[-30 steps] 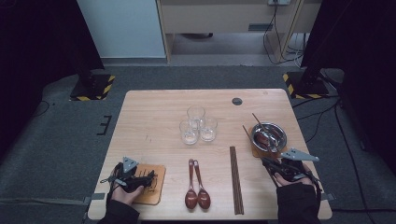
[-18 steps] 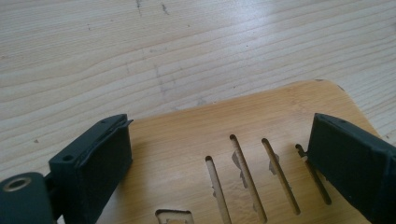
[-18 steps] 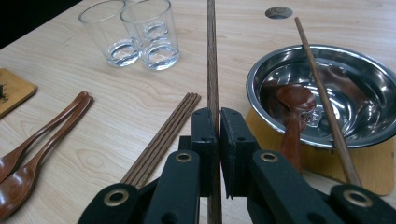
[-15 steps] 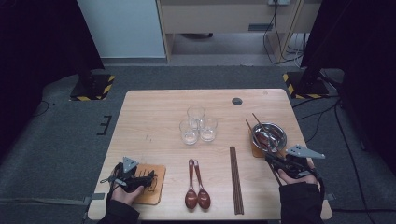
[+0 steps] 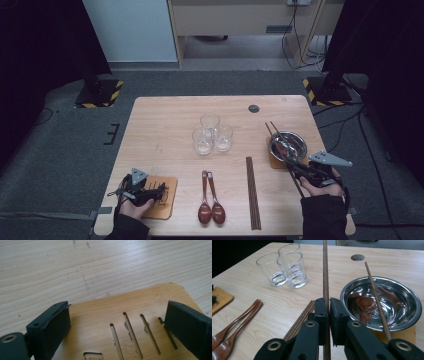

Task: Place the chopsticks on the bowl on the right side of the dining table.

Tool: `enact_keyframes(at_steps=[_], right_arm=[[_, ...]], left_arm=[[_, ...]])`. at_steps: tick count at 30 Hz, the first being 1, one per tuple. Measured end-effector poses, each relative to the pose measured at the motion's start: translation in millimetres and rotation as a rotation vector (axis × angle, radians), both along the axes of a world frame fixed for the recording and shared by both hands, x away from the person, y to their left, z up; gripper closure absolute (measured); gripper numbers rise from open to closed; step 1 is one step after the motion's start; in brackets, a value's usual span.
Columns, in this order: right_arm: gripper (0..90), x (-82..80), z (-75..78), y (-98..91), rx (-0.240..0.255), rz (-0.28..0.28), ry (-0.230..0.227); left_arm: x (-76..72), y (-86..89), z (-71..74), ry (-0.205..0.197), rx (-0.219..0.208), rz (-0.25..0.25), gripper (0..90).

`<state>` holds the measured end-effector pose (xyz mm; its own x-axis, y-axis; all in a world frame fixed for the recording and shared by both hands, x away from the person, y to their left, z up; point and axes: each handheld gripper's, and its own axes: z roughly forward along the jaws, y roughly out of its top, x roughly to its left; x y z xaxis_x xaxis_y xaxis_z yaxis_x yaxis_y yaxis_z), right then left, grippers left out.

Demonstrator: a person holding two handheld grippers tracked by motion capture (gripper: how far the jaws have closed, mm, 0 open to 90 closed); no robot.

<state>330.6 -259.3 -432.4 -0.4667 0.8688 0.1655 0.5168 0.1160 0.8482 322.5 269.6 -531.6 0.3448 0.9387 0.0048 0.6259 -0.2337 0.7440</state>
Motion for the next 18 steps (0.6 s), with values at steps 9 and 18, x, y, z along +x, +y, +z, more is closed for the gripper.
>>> enact_keyframes(at_steps=[9,18], right_arm=[[85.0,3.7,4.8,-5.7,0.010,-0.015,-0.013],[85.0,6.9,10.5,-13.1,0.021,-0.029,-0.028]], left_arm=[[0.0,0.0,0.0,0.000,0.000,0.000,5.5],[0.0,0.0,0.0,0.000,0.000,0.000,5.4]])
